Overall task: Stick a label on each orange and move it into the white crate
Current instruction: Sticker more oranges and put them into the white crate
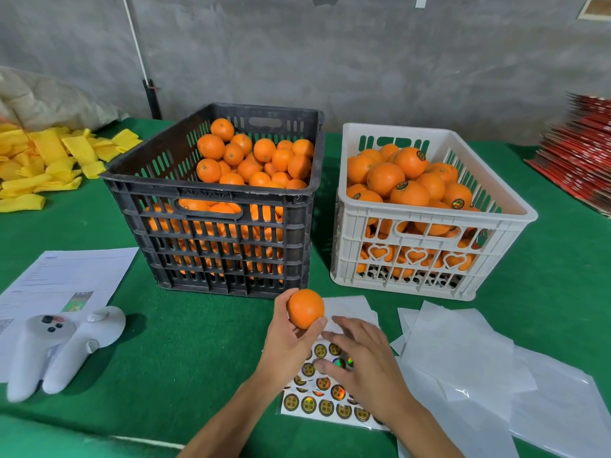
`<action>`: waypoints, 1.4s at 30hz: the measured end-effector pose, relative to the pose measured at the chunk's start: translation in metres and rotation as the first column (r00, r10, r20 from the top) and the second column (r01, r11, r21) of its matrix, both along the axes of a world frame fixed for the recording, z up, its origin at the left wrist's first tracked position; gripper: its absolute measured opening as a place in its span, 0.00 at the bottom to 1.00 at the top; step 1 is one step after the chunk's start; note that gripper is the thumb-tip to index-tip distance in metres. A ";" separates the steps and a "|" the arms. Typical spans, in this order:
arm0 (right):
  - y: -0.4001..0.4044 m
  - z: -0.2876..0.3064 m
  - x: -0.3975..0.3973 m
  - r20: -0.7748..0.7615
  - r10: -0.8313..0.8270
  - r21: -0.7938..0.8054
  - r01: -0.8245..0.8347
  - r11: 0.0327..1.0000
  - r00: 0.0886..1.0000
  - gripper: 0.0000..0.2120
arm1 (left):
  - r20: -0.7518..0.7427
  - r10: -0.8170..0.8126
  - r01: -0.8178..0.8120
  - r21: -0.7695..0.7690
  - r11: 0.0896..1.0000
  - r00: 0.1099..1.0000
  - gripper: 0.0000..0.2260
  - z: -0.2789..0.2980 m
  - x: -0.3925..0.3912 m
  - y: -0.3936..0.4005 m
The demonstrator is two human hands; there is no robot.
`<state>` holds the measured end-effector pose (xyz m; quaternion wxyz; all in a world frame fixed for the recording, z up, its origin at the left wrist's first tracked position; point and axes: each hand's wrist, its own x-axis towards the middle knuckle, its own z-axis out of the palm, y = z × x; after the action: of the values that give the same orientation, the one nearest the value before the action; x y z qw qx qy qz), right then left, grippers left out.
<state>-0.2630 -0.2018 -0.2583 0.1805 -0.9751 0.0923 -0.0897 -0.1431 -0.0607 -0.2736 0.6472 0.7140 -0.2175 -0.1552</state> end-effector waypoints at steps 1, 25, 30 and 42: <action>-0.005 0.002 0.001 0.025 -0.006 -0.034 0.007 0.999 1.000 0.32 | 0.002 0.011 -0.011 -0.003 1.000 1.000 0.28 0.001 0.000 0.001; -0.005 0.001 0.006 0.013 -0.103 0.147 0.100 0.984 0.995 0.18 | 0.000 0.035 -0.034 -0.110 0.993 0.999 0.32 0.006 -0.005 0.000; -0.018 0.002 0.001 0.025 -0.040 0.270 0.032 0.962 0.999 0.19 | 0.046 -0.008 0.009 -0.027 1.000 0.999 0.35 0.006 -0.008 0.002; -0.007 0.000 0.005 0.090 -0.178 0.234 0.153 0.960 0.980 0.22 | 0.071 -0.007 0.009 -0.022 1.000 0.997 0.35 0.009 -0.010 0.000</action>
<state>-0.2582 -0.2084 -0.2585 0.2871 -0.9306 0.1731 -0.1472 -0.1530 -0.0611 -0.2643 0.6463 0.7110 -0.2448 -0.1300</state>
